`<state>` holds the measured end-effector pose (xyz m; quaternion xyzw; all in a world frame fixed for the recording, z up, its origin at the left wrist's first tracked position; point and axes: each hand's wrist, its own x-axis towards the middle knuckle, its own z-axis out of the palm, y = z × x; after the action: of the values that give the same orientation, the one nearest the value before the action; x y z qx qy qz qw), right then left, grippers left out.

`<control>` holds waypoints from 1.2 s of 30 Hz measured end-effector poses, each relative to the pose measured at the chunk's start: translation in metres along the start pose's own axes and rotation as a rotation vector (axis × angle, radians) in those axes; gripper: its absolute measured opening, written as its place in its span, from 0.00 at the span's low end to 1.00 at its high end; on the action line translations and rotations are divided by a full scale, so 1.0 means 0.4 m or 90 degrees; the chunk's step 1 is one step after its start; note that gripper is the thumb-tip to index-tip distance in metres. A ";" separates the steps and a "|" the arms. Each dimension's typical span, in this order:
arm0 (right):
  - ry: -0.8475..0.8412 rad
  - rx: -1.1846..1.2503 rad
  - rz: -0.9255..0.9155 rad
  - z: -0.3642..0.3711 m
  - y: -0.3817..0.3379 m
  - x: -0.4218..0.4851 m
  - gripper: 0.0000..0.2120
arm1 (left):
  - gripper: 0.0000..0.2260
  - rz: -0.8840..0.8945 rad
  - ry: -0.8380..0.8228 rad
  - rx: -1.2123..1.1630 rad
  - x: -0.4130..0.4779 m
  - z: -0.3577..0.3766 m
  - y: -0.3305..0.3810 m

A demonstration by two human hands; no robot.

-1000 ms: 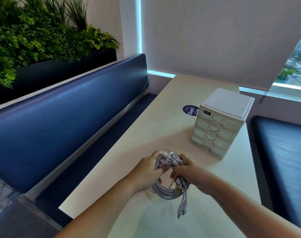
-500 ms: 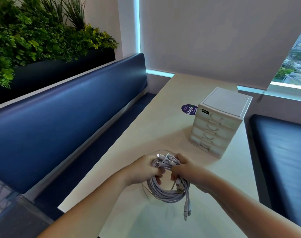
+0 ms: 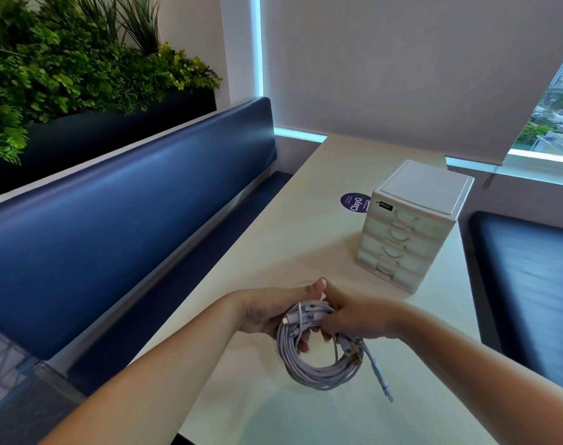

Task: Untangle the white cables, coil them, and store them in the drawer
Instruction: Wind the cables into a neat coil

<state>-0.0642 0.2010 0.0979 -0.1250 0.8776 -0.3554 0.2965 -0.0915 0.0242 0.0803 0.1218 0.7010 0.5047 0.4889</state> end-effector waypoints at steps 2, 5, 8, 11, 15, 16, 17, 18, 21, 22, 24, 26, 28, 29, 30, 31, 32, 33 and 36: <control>-0.013 -0.019 -0.006 -0.001 -0.002 0.000 0.16 | 0.24 0.007 -0.017 0.040 -0.001 0.011 0.004; -0.053 -0.004 -0.003 -0.008 -0.002 0.000 0.16 | 0.12 0.002 -0.029 0.043 -0.006 0.011 0.002; -0.056 -0.012 -0.008 -0.018 0.004 0.000 0.19 | 0.09 0.000 -0.041 0.034 -0.010 0.008 0.009; -0.059 0.003 -0.013 -0.025 0.010 0.005 0.20 | 0.08 0.006 -0.020 0.026 -0.011 0.003 0.006; -0.080 0.028 -0.001 -0.039 0.006 0.015 0.21 | 0.09 0.020 -0.011 -0.004 -0.012 -0.006 0.009; -0.084 0.037 -0.004 -0.043 0.004 0.018 0.21 | 0.09 0.023 -0.010 -0.010 -0.012 -0.009 0.009; -0.089 0.047 -0.008 -0.046 0.002 0.021 0.21 | 0.10 0.026 -0.012 -0.009 -0.012 -0.011 0.010; -0.094 0.053 -0.012 -0.048 0.001 0.023 0.21 | 0.11 0.030 -0.015 -0.002 -0.013 -0.011 0.013; -0.093 0.048 -0.009 -0.051 0.007 0.029 0.23 | 0.14 0.048 -0.011 0.039 -0.013 -0.006 0.019; -0.090 0.052 -0.007 -0.052 0.010 0.032 0.23 | 0.15 0.061 0.002 0.054 -0.017 -0.001 0.023; -0.082 0.085 -0.001 -0.058 0.019 0.038 0.23 | 0.16 0.102 0.035 0.092 -0.021 0.005 0.026; -0.077 0.127 0.009 -0.065 0.030 0.042 0.21 | 0.14 0.137 0.065 0.110 -0.020 0.009 0.023; -0.081 0.147 0.015 -0.068 0.037 0.045 0.19 | 0.12 0.150 0.083 0.137 -0.019 0.010 0.023; -0.085 0.147 0.016 -0.068 0.038 0.046 0.19 | 0.12 0.146 0.092 0.171 -0.017 0.009 0.024; -0.089 0.144 0.016 -0.066 0.039 0.047 0.19 | 0.12 0.138 0.104 0.217 -0.017 0.007 0.027; -0.093 0.142 0.017 -0.065 0.040 0.047 0.19 | 0.12 0.125 0.121 0.273 -0.014 0.004 0.029; -0.097 0.140 0.018 -0.064 0.040 0.049 0.20 | 0.12 0.114 0.138 0.332 -0.012 0.002 0.033; -0.099 0.139 0.018 -0.062 0.039 0.049 0.21 | 0.12 0.102 0.154 0.383 -0.008 0.000 0.036; -0.099 0.131 0.008 -0.060 0.033 0.052 0.25 | 0.12 0.074 0.181 0.419 0.000 0.006 0.050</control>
<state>-0.0957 0.2147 0.0934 -0.1154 0.8118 -0.4305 0.3773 -0.0960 0.0350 0.0969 0.2413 0.8788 0.2908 0.2916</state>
